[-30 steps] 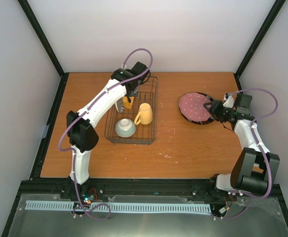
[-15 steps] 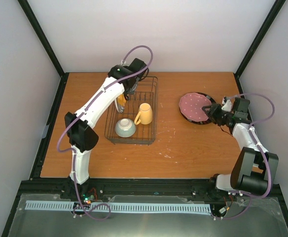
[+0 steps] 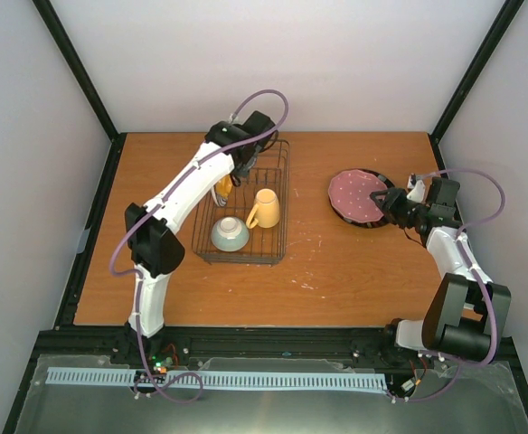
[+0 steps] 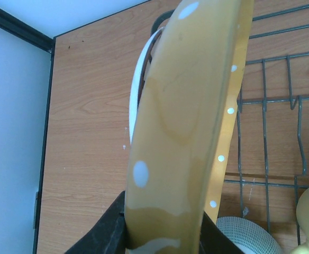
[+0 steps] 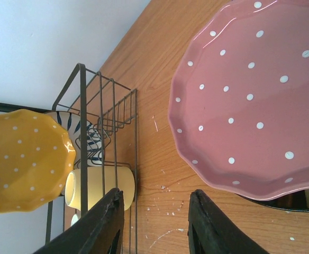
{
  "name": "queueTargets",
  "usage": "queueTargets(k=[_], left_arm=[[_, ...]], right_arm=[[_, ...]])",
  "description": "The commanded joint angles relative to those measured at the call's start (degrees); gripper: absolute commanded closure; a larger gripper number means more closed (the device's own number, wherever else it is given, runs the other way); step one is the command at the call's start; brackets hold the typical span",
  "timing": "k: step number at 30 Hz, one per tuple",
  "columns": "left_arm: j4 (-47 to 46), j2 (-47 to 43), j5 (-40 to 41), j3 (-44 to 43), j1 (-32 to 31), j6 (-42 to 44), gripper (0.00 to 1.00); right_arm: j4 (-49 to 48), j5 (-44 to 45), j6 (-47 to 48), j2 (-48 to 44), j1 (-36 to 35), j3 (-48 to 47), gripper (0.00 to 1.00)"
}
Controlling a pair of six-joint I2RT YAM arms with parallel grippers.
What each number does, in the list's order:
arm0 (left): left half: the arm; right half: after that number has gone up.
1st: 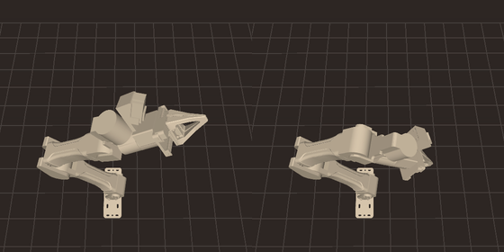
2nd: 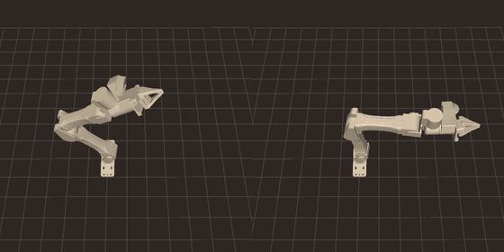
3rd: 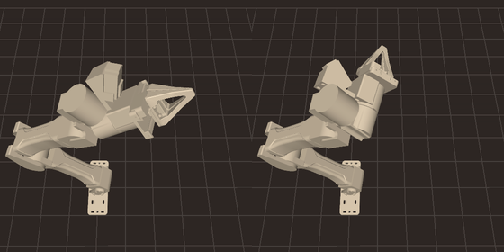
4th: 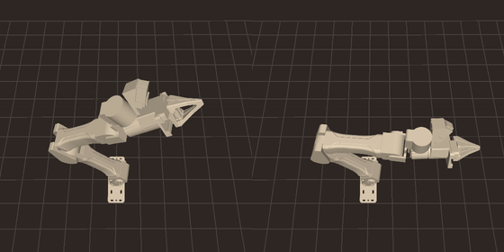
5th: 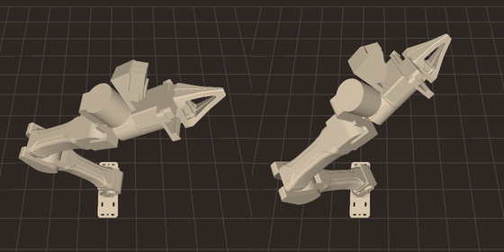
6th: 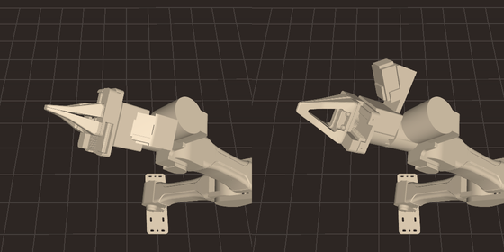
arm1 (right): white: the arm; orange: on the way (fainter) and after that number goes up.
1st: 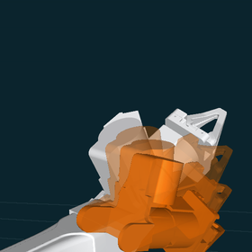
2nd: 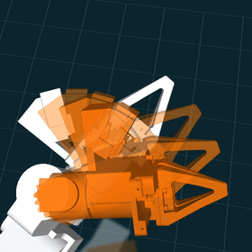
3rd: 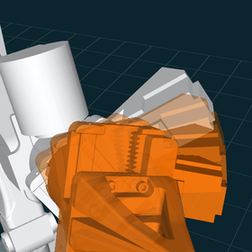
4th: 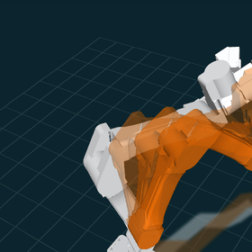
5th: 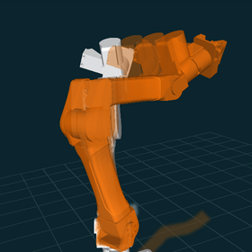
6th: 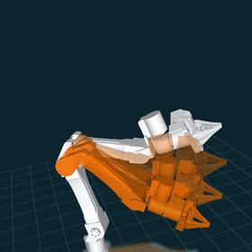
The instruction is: Load the mixed dishes into the dish rack
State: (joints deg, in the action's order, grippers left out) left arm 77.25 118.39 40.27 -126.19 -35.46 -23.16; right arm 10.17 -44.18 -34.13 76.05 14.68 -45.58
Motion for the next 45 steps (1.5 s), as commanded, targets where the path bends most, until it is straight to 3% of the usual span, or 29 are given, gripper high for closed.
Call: queueTargets(k=[1,7,36,45], left_arm=[[-1.67,-0.88,4.13,-4.89,-0.94,0.95,0.99],[-1.75,-0.79,5.49,-8.22,-1.45,2.61,0.99],[-1.65,2.18,0.86,0.59,-2.77,-3.52,0.99],[-1.64,-0.37,1.61,1.19,-2.13,-6.61,0.99]], right_arm=[[-0.77,-0.55,0.07,-1.17,-0.34,0.24,0.66],[-0.94,-0.67,-0.08,-1.39,-0.35,0.28,0.66],[0.33,-0.86,1.09,-1.85,-0.44,0.93,0.66],[-4.32,-2.38,-0.74,0.46,-1.36,1.56,0.67]])
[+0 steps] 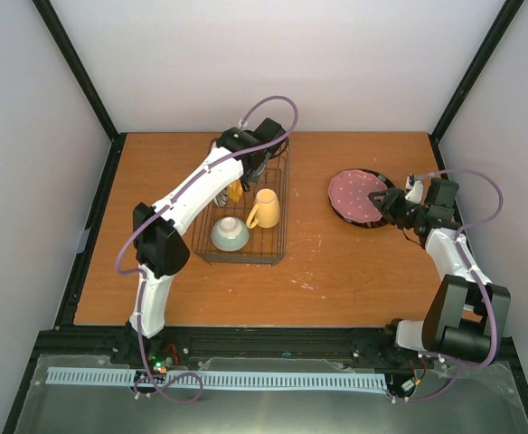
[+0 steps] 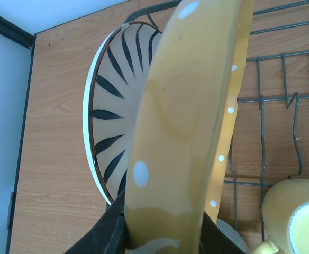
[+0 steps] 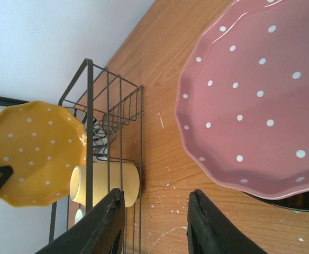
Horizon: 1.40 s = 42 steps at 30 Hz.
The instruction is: Load the mixed dishes into the dish rack
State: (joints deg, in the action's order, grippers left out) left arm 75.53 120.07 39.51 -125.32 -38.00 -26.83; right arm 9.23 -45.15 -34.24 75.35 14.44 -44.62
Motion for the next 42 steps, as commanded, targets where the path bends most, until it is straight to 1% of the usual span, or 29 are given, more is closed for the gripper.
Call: queueTargets(k=[1,7,14,19,25,32,42], left_arm=[[0.16,-2.1,1.93,0.75,0.54,-3.61,0.99],[0.21,-3.1,-0.57,4.65,1.38,-8.05,0.99],[0.19,-5.01,-1.8,7.15,2.83,-9.63,0.99],[0.15,-4.55,-2.03,8.39,3.14,-9.91,1.0],[0.22,-3.39,-1.83,7.74,4.28,-8.28,0.99],[0.18,-0.59,-1.81,4.22,4.69,-4.0,0.99],[0.06,3.24,-4.6,3.18,3.89,-3.4,0.99]], right_arm=[[-3.61,-1.51,-0.68,1.47,-1.43,0.48,0.67],[-4.25,-1.35,-0.57,2.04,-3.13,0.47,0.67],[-4.55,-1.18,-0.49,2.86,-4.59,0.59,0.67],[-4.77,-1.14,-0.48,3.12,-4.79,0.91,0.67],[-5.22,-1.41,-0.21,3.52,-4.79,1.29,0.67],[-6.8,-1.52,-0.61,4.09,-4.77,2.01,0.67],[-7.43,-1.36,-0.68,4.38,-4.77,2.6,0.67]])
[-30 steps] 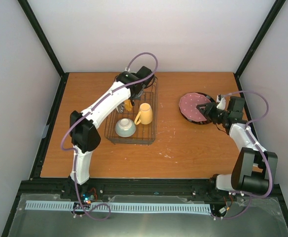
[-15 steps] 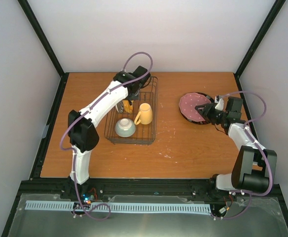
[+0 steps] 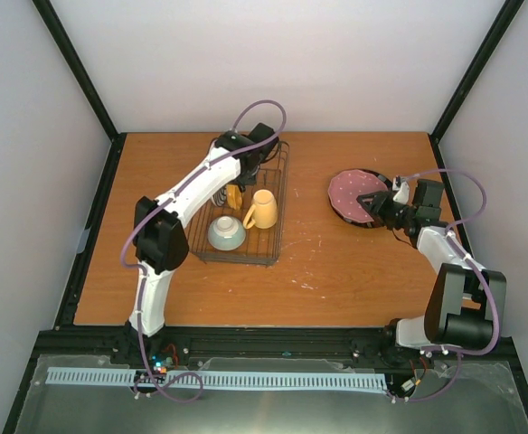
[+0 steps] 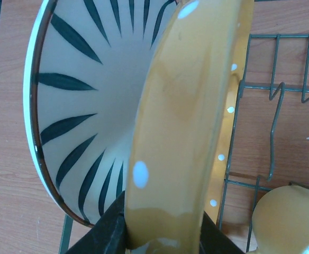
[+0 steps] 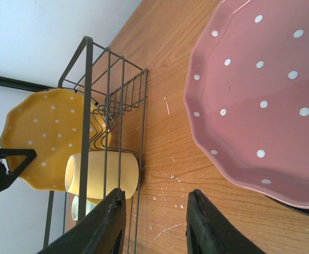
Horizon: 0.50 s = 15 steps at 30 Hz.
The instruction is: Load the mixed dishes into the dish rack
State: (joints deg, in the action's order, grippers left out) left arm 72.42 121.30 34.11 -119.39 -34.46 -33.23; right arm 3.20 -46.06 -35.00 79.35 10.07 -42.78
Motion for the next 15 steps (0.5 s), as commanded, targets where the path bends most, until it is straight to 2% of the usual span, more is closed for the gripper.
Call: queueTargets(k=[1,3,11,15], left_arm=[[3.17,2.44,0.71,-3.15,0.14,3.0,0.99],[3.23,3.42,0.66,-4.19,-0.27,3.16,0.96],[3.17,5.61,0.12,-7.39,-0.92,3.52,0.6],[3.18,5.56,-0.1,-7.46,-1.05,3.26,0.53]], right_arm=[[-1.27,-0.42,0.25,0.37,-0.46,0.78,0.67],[-1.18,-0.23,0.37,0.25,-0.42,0.82,0.67],[-0.55,-0.03,0.9,-0.02,-0.46,0.9,0.66],[-0.1,0.1,1.2,-0.13,-0.4,0.62,0.66]])
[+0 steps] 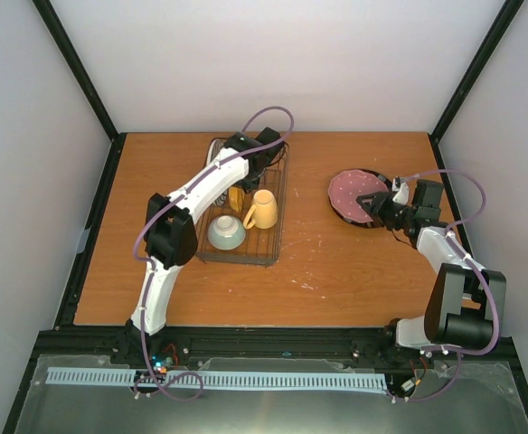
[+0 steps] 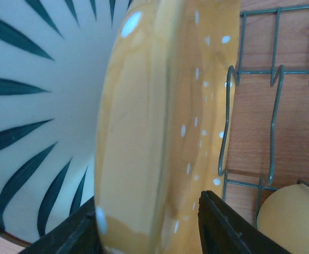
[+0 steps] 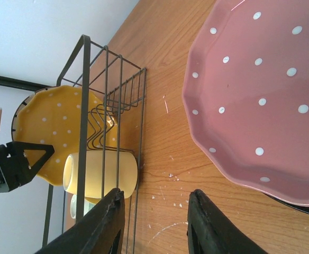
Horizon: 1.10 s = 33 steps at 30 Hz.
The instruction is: Load the mixed dishes into the dish rack
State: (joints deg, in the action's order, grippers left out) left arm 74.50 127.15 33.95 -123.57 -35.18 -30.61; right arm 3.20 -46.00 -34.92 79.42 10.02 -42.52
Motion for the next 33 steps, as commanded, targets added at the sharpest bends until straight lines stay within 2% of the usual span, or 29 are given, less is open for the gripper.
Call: queueTargets(k=[1,6,9,15,19,22,26,30,33], left_arm=[[1.15,-0.28,0.17,-3.38,-0.28,0.64,0.52],[1.0,-0.58,0.58,-5.11,-0.48,0.87,0.45],[1.0,-0.67,1.09,-7.15,-0.67,1.5,0.37],[0.45,-0.94,0.6,-13.03,-0.93,2.34,0.32],[-5.07,-4.85,0.53,-12.96,-1.51,4.01,0.29],[-13.4,-11.02,-0.79,-8.7,-1.85,6.05,0.25],[-29.23,-22.33,-6.26,1.99,-1.9,10.04,0.19],[-44.36,-33.19,-17.46,14.1,-1.57,14.35,0.13],[-52.44,-39.71,-27.43,20.67,-0.19,15.71,0.11]], right_arm=[[-0.09,0.07,1.08,-0.2,-0.35,0.27,0.66],[0.04,0.09,1.04,-0.3,-0.41,0.07,0.66],[0.07,0.12,0.91,-0.63,-0.36,-0.03,0.65],[1.18,1.08,1.37,-1.69,-0.36,-0.27,0.63],[3.37,2.99,2.59,-3.14,-0.24,-0.74,0.6],[5.98,5.16,3.38,-4.34,0.58,-1.29,0.57],[11.16,10.37,5.31,-6.72,3.02,-2.46,0.56],[16.79,17.54,8.52,-8.49,3.6,-3.58,0.56],[19.67,22.13,9.94,-9.02,3.89,-3.34,0.56]])
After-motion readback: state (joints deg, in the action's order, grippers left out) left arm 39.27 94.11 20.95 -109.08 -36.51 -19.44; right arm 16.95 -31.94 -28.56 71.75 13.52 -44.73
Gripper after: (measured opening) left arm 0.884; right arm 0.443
